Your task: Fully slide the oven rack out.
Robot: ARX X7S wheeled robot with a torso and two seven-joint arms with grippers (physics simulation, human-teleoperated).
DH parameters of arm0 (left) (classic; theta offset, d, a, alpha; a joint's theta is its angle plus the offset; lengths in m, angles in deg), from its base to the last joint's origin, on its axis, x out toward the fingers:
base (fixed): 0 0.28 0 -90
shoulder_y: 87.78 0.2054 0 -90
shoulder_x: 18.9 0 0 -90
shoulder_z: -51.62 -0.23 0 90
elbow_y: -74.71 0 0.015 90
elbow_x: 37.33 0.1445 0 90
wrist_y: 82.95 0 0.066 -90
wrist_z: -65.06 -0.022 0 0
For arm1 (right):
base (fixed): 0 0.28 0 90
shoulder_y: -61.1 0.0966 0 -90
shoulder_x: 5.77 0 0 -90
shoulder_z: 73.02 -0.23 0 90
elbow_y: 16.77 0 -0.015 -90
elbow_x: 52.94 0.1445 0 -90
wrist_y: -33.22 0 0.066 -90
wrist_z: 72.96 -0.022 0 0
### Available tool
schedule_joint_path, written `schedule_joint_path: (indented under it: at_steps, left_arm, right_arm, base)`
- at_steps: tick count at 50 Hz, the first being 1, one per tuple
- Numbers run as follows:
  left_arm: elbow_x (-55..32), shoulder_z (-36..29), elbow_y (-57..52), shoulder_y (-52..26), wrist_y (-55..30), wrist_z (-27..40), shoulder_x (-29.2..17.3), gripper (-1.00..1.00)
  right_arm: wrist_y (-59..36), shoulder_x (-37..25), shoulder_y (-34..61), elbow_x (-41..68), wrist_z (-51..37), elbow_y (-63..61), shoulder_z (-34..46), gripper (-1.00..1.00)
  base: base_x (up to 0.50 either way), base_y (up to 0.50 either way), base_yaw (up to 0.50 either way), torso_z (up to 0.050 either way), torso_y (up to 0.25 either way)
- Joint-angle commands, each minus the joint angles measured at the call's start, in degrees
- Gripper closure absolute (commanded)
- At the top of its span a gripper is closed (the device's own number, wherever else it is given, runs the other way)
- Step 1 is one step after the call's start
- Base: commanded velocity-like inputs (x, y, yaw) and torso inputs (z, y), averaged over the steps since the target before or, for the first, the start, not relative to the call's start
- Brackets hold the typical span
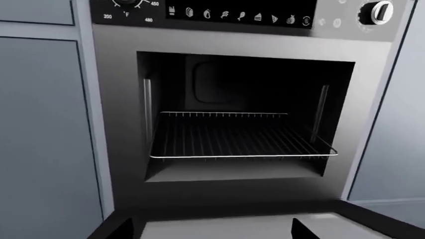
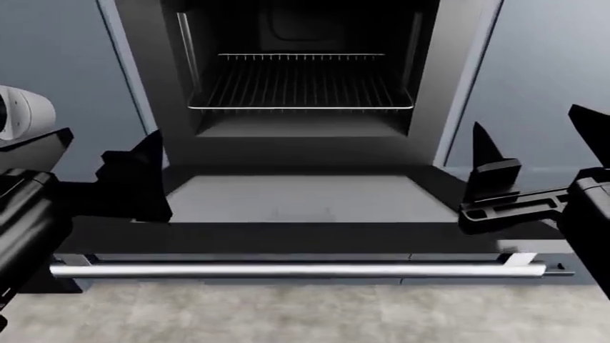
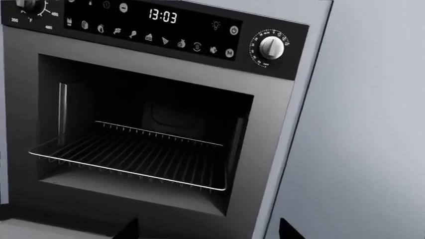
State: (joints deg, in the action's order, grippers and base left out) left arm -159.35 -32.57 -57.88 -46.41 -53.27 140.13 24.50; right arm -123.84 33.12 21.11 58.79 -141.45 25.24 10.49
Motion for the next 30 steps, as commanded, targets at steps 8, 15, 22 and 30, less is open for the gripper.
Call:
schedule_joint_path:
  at_steps: [8, 15, 22, 30]
  left_arm:
    - [1.4, -0.2, 0.2, 0.3, 0.2, -0.7, -0.1, -1.00]
    - [1.7, 0.0, 0.0, 0.7, 0.3, -0.9, -0.4, -1.00]
    - [2.1, -0.3, 0.0, 0.5, 0.2, -1.2, -0.7, -1.00]
    - [2.6, -1.0, 0.3, -0.2, -0.1, -1.6, -0.9, -1.00]
  right_arm:
    - [0.4, 0.3, 0.4, -0.5, 0.6, -0.1, 0.8, -1.00]
    - [0.4, 0.2, 0.0, -0.8, 1.0, -0.2, 0.5, -1.00]
    - [0.7, -0.2, 0.3, -0.5, 0.5, -0.1, 1.0, -1.00]
    - [1.0, -0.2, 1.3, -0.1, -0.2, 0.1, 2.4, -1.00]
  base:
    - [0.49, 0.00, 0.00, 0.000, 0.000]
    - [0.49, 0.00, 0.00, 0.000, 0.002]
    - [0.48, 0.00, 0.00, 0.000, 0.000]
    - [0.44, 0.00, 0.00, 0.000, 0.001]
